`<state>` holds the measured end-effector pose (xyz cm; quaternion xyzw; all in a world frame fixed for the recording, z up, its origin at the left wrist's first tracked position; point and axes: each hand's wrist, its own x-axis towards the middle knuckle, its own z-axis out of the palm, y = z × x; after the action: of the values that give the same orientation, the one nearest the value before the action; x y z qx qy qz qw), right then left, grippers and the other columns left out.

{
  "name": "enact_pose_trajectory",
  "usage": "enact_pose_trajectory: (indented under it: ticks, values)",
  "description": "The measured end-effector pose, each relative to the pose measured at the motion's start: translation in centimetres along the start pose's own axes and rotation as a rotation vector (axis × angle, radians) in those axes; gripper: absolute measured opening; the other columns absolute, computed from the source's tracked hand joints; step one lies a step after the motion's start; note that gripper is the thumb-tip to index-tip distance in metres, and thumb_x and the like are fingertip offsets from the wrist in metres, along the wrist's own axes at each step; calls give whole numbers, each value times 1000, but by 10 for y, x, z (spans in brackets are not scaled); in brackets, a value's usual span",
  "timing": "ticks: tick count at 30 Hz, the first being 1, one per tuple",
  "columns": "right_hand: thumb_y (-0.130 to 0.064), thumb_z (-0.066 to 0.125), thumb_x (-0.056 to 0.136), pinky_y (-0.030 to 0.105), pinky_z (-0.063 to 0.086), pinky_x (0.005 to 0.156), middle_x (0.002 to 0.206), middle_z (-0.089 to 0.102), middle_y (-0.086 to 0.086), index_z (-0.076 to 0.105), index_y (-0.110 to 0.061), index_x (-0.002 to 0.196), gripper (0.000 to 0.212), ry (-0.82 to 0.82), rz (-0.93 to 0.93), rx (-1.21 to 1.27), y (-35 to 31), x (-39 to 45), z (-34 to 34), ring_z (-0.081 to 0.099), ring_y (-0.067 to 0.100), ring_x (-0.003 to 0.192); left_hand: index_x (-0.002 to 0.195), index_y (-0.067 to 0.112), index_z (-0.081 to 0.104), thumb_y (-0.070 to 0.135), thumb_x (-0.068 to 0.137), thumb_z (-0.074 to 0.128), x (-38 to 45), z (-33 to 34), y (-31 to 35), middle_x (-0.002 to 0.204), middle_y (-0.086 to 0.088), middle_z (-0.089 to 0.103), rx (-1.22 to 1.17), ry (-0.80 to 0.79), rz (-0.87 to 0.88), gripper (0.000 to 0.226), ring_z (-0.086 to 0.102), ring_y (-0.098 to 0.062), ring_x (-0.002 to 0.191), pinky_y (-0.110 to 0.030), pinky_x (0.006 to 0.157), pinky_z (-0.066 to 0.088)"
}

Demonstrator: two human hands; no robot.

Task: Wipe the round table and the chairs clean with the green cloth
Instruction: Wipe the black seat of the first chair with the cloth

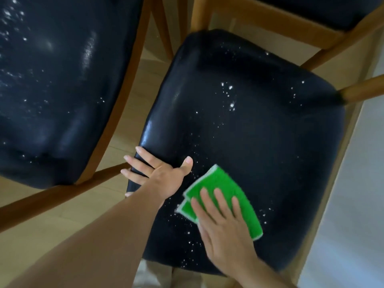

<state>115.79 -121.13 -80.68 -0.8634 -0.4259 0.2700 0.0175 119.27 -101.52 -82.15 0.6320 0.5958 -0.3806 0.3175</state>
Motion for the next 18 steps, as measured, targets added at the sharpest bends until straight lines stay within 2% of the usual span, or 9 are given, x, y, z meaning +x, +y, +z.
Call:
enact_pose_trajectory:
  ticks: [3,5,6,8,10,13,16,18]
  values:
    - [-42,43,92,45,14,114,155,23,-9,31,-31,148,58,-90,-184,-63,12,-14,9,26,18,142,120,22,-53,93,56,40,3,2,-1,145,-9,-45,-11,-2,-11,133,-32,-38,138,-64,111,-5]
    - [-43,41,93,43,14,114,153,27,-9,30,-32,147,57,-63,-236,-93,35,2,-1,31,16,140,114,26,-54,93,53,38,4,4,-1,143,-8,-45,-22,10,-9,130,-32,-38,138,-63,110,-7]
    - [-42,39,92,44,15,112,152,29,-7,31,-32,146,56,-15,-203,-98,48,14,-8,37,19,137,113,26,-55,93,52,37,4,4,0,143,-8,-45,-22,16,-14,129,-32,-38,138,-63,110,-7]
    - [-41,35,93,48,20,110,151,27,-3,31,-27,146,55,116,-14,-59,71,47,-26,41,27,135,110,27,-57,94,47,32,3,4,1,138,-6,-48,-26,19,-18,127,-32,-37,138,-63,110,-7]
    - [-41,29,96,51,21,111,155,20,-2,27,-23,149,56,217,184,-18,95,84,-50,33,32,140,103,29,-62,93,39,26,2,3,2,130,-3,-51,-32,18,-14,126,-32,-37,138,-64,110,-6]
    - [-42,21,99,55,14,115,161,14,3,18,-24,153,57,292,404,10,123,139,-83,16,32,146,85,30,-69,94,34,25,3,1,2,125,1,-54,-38,6,-14,124,-34,-35,137,-64,109,-8]
    - [-43,16,99,57,7,117,163,6,3,11,-24,154,59,388,640,105,123,188,-104,4,30,148,83,29,-69,95,31,22,4,1,2,125,-1,-55,-44,2,-19,123,-35,-35,137,-65,109,-9]
    - [-42,17,98,58,5,117,163,4,4,10,-22,155,60,423,729,163,110,206,-108,1,31,148,83,28,-69,95,36,25,4,1,2,127,-3,-54,-43,3,-19,125,-35,-36,137,-65,109,-8]
